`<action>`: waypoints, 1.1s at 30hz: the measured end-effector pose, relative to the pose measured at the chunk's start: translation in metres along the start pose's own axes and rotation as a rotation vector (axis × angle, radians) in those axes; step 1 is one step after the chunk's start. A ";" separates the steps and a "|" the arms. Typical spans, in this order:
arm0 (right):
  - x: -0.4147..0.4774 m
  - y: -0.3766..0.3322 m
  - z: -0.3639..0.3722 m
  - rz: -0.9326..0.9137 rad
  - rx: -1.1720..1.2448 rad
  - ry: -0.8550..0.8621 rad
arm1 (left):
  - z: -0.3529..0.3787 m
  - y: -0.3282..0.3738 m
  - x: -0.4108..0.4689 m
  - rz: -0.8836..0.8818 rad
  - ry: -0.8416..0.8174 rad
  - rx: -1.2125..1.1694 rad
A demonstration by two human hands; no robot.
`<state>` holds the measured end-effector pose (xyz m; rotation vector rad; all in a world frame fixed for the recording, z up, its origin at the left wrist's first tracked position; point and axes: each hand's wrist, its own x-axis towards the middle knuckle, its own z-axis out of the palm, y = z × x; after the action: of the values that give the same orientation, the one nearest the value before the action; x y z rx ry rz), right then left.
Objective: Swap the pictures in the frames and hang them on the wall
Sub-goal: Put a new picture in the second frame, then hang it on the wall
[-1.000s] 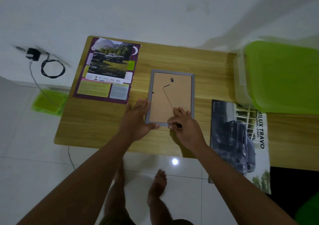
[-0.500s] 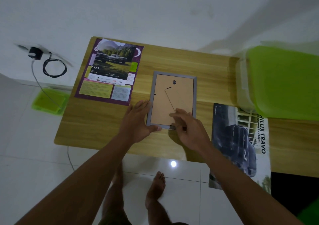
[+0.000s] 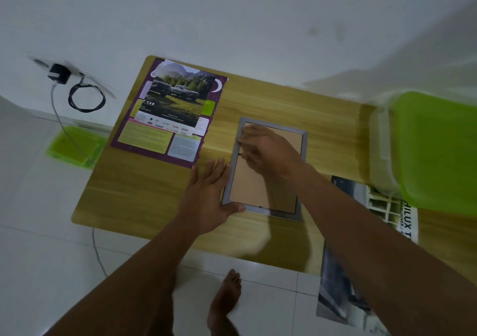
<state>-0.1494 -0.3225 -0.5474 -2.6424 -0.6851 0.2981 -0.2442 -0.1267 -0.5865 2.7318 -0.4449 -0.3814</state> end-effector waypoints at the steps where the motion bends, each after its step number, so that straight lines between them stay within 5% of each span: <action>1: 0.004 0.004 0.000 -0.024 -0.008 -0.037 | 0.001 0.000 0.000 0.001 0.006 -0.001; 14: 0.029 0.030 -0.004 -0.412 -0.142 -0.038 | 0.003 -0.001 0.003 0.011 0.012 -0.042; 33: 0.056 0.053 -0.006 -0.663 -0.170 -0.099 | -0.004 0.006 0.005 0.008 -0.021 -0.043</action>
<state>-0.0779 -0.3387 -0.5701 -2.3819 -1.6133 0.1797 -0.2401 -0.1321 -0.5818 2.6857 -0.4477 -0.4132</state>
